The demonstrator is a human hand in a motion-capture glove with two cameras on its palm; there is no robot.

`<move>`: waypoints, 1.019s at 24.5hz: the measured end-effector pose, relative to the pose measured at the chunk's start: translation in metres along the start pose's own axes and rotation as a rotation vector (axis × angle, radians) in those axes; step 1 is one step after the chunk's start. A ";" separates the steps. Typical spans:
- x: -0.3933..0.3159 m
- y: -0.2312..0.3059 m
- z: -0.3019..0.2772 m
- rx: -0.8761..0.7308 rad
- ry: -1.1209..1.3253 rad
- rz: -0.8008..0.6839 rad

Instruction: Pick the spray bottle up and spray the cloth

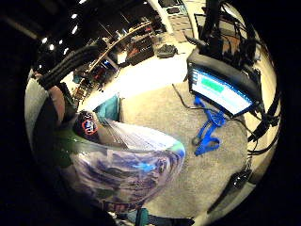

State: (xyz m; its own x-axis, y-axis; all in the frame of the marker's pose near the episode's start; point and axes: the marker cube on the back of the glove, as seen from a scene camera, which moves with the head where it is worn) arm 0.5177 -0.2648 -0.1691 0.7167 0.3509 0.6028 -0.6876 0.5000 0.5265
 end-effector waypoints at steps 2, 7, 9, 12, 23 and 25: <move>-0.012 0.003 0.003 -0.036 0.028 -0.045; -0.040 0.017 0.010 -0.139 0.153 -0.167; -0.050 0.023 0.013 -0.176 0.215 -0.211; -0.064 0.030 0.019 -0.220 0.289 -0.263; -0.097 0.059 0.052 -0.344 0.525 -0.382; -0.102 0.064 0.055 -0.361 0.573 -0.412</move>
State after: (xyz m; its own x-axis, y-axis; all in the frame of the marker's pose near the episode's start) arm 0.3947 -0.3124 -0.1638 0.9211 0.3857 -0.0529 -0.3439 0.8698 0.3537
